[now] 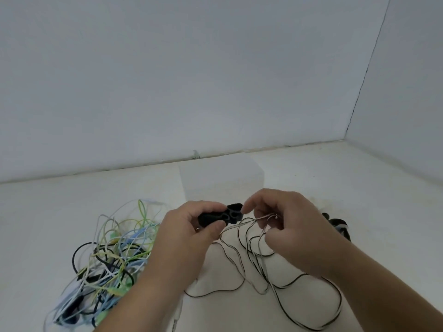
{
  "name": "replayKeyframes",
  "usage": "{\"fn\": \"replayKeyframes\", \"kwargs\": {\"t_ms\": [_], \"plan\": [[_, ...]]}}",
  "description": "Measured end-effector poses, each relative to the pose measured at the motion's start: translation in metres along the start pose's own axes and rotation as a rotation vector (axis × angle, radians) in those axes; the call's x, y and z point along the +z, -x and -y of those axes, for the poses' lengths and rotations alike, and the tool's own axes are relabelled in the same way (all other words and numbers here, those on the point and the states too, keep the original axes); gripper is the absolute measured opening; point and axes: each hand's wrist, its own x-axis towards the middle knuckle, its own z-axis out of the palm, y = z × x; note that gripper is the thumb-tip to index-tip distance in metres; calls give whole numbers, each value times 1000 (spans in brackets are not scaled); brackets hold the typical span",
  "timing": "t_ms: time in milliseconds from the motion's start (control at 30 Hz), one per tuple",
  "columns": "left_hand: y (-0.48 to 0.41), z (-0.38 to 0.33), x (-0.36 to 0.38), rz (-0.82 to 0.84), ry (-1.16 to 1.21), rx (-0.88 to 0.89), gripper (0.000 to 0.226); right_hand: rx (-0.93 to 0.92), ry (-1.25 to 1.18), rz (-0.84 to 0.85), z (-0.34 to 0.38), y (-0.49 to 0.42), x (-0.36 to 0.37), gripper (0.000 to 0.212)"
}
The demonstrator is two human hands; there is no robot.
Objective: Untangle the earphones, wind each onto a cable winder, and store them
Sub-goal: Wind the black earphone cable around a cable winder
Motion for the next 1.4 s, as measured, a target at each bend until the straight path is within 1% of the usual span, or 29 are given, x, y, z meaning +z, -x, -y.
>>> {"fn": "replayKeyframes", "kwargs": {"t_ms": [133, 200, 267, 333, 400, 500, 600, 667, 733, 833, 967, 1067, 1267, 1333, 1400], "plan": [[1, 2, 3, 29, -36, 14, 35, -10, -68, 41, 3, 1, -1, 36], [1, 4, 3, 51, -71, 30, 31, -19, -79, 41, 5, 2, 1, 31], [1, 3, 5, 105, -65, 47, 22, -30, -77, 21, 6, 2, 3, 34], [4, 0, 6, 156, -48, 53, 21, -22, -72, -23, 5, 1, 4, 33], [4, 0, 6, 173, -23, 57, 15, 6, -71, -73, 3, 0, 5, 35], [5, 1, 5, 170, 9, 51, 23, 50, -34, -96, 1, -1, 4, 37], [4, 1, 4, 135, 32, 45, 19, 78, 10, -70, 2, -1, 2, 34], [4, 1, 3, 117, 76, 21, 21, 88, 11, -57, 3, -1, 1, 32], [4, 1, 3, 131, 94, 0, 28, 104, -4, -71, 2, -1, 1, 31], [5, 0, 3, 160, 82, 0, 30, 116, 1, -95, 1, -2, 0, 30], [4, 1, 3, 170, 71, 26, 29, 113, 9, -75, 0, 0, -1, 26], [3, 2, 2, 168, 103, 31, 27, 119, -14, -60, 0, 0, 0, 18], [3, -1, 3, 138, 46, 81, 27, 134, -43, -44, 2, 0, 2, 12], [1, -2, 1, 119, 80, 64, 26, 154, -68, -30, 2, -1, 1, 11], [1, -3, 0, 143, 159, 17, 25, 168, -127, -16, 3, -1, 0, 13]]}}
